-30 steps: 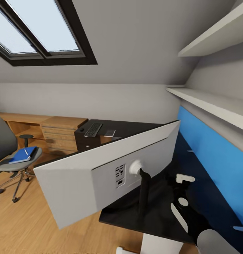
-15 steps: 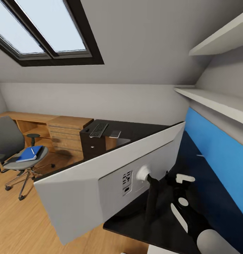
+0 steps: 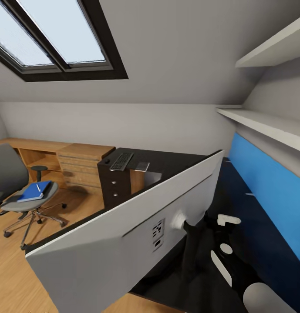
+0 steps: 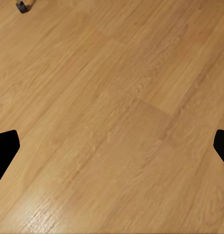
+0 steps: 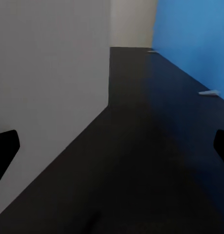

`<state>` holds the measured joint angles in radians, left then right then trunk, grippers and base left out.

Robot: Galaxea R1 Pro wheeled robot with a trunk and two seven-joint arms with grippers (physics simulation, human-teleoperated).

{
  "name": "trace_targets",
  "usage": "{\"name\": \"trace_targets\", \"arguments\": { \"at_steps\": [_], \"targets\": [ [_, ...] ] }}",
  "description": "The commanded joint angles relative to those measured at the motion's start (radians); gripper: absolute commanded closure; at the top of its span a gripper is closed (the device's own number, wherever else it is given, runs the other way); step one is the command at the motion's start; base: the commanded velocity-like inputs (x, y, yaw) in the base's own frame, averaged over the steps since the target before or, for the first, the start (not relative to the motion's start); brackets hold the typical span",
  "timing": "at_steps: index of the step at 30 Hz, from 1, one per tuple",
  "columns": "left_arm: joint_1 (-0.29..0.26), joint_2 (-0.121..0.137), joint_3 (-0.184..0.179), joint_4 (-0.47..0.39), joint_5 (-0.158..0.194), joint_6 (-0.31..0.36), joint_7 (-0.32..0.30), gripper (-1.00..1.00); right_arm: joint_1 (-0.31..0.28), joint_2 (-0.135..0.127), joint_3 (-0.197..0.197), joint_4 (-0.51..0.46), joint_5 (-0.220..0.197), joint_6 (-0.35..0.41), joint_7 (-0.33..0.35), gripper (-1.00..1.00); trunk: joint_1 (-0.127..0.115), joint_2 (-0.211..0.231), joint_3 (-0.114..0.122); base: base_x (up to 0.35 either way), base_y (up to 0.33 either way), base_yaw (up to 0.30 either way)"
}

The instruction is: In the bedroom, organize the workspace by keeping the computer under the desk, ensuring the monitor is on the desk, placing the keyboard on the desk next to the monitor, placing the mouse on the desk next to the keyboard, moving the folder from the swivel chair onto the desk next to the mouse, stacking the notebook on top of the folder with the pen on top of the notebook, and positioning the swivel chair next to the desk.

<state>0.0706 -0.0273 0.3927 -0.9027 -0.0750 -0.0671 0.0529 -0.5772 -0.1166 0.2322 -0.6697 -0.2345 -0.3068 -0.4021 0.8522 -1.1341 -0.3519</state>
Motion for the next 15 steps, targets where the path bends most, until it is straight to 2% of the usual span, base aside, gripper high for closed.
{"name": "trace_targets", "arguments": {
  "at_steps": [1, 8, 15],
  "targets": [
    [0.000, -0.001, 0.002, -0.001, -0.008, -0.002, 0.002, -1.00, -0.001, -0.002, 0.009, 0.000, -0.009, -0.005, -0.006, -1.00, 0.000, -0.001, -0.001, 0.013, 0.000, 0.088],
    [0.000, 0.000, 0.002, -0.001, -0.008, -0.002, 0.002, -1.00, -0.001, -0.002, 0.009, 0.000, -0.010, -0.006, -0.006, -1.00, 0.000, -0.001, -0.001, 0.003, 0.000, 0.154],
    [0.000, 0.001, 0.002, -0.001, -0.008, -0.002, 0.003, -1.00, -0.001, -0.002, 0.008, -0.001, -0.011, -0.006, -0.006, -1.00, 0.000, -0.001, -0.001, 0.000, 0.000, 0.020]
  ]
}}
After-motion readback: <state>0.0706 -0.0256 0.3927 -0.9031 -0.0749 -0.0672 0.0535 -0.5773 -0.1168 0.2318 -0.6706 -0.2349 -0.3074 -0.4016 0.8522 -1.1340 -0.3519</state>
